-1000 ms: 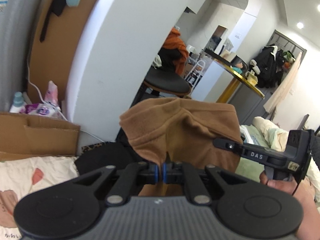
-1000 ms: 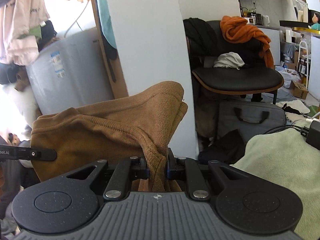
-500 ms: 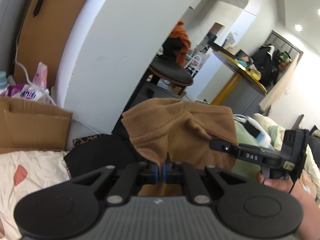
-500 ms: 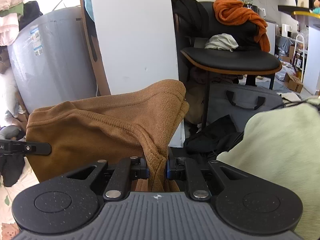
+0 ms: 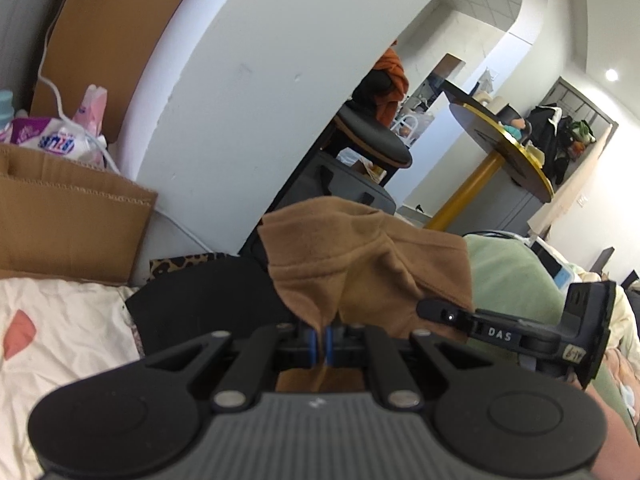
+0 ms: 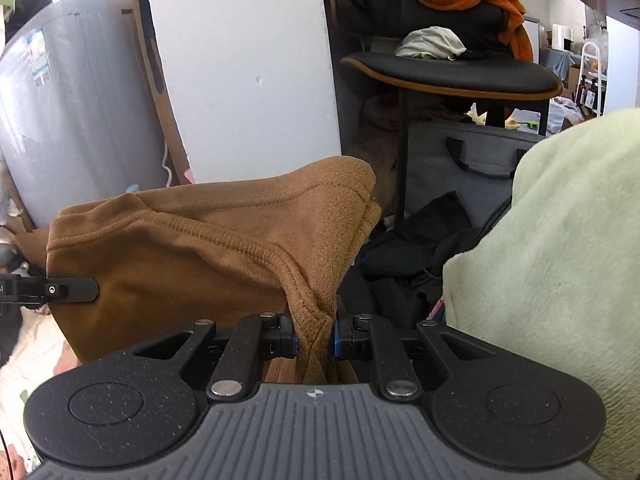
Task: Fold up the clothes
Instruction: 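Carry the held brown shirt with both grippers toward the black clothes pile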
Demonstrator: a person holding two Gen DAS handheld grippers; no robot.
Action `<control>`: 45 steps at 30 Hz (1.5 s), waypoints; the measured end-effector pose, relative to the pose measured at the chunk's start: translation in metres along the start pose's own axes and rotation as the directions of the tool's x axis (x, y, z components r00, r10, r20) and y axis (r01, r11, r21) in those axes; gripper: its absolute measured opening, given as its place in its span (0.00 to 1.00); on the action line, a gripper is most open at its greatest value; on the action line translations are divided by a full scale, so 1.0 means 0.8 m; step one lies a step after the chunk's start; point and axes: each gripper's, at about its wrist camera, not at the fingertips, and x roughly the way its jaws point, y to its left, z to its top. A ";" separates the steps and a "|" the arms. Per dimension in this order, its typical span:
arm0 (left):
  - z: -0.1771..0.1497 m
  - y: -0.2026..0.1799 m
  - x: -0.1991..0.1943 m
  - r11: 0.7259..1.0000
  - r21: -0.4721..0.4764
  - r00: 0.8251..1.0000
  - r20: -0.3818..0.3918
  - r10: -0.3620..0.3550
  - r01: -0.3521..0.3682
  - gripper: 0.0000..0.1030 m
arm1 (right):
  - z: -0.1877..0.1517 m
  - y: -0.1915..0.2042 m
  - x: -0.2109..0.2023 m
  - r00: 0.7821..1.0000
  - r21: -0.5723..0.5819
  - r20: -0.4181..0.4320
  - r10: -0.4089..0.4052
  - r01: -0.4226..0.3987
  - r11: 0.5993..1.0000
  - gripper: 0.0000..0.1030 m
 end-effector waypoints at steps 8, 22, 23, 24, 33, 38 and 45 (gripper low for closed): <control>-0.011 0.026 0.041 0.999 -0.046 1.000 0.003 0.009 -0.009 0.04 | -0.014 -0.010 0.032 0.999 -0.007 -0.014 -0.042 0.042 0.999 0.14; 0.025 0.082 0.110 0.993 -0.089 0.997 -0.004 0.080 -0.080 0.04 | -0.002 -0.019 0.118 0.997 -0.051 -0.062 -0.051 0.048 0.998 0.14; 0.026 0.087 0.116 0.992 -0.094 0.996 -0.007 0.088 -0.089 0.04 | -0.001 -0.019 0.126 0.996 -0.059 -0.070 -0.054 0.050 0.997 0.14; 0.027 0.091 0.121 0.990 -0.096 0.995 -0.009 0.098 -0.098 0.04 | 0.000 -0.018 0.135 0.995 -0.071 -0.080 -0.058 0.052 0.996 0.14; 0.032 0.130 0.167 0.976 -0.130 0.984 -0.035 0.173 -0.176 0.04 | 0.011 -0.021 0.217 0.978 -0.161 -0.183 -0.101 0.072 0.984 0.15; 0.036 0.156 0.191 0.961 -0.181 0.978 -0.058 0.202 -0.209 0.04 | 0.011 -0.020 0.264 0.964 -0.193 -0.230 -0.134 0.090 0.977 0.15; 0.029 0.186 0.225 0.935 -0.222 0.961 -0.087 0.263 -0.276 0.04 | 0.004 -0.019 0.334 0.937 -0.233 -0.297 -0.184 0.116 0.965 0.15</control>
